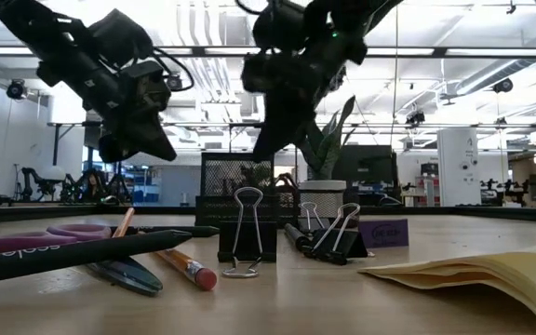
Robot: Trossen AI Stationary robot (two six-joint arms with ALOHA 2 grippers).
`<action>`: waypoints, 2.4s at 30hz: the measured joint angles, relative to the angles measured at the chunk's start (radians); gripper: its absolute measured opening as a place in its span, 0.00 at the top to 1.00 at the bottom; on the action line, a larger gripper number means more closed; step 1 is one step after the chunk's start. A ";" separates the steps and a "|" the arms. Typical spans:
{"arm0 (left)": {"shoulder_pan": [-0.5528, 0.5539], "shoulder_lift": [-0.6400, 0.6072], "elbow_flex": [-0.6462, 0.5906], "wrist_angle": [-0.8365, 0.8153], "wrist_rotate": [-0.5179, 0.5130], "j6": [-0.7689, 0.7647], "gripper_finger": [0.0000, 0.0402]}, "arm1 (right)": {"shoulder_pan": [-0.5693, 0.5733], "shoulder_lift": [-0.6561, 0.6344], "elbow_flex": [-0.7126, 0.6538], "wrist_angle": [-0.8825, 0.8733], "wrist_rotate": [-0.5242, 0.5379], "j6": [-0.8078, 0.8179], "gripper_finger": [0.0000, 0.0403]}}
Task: Pick and place office supplies into organizer
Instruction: Prepare the desk organizer to put the office items, then put the top binder clip into the desk organizer
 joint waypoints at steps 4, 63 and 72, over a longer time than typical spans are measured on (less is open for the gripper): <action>0.000 -0.027 -0.001 -0.029 -0.002 0.002 1.00 | 0.010 0.055 0.064 0.005 0.000 0.001 0.97; -0.372 -0.211 -0.001 -0.199 -0.032 -0.057 0.78 | 0.456 0.069 0.198 -0.476 0.507 0.604 0.97; -0.379 -0.216 0.001 -0.239 -0.135 -0.003 0.78 | 0.406 0.009 0.199 -0.440 0.395 0.521 0.84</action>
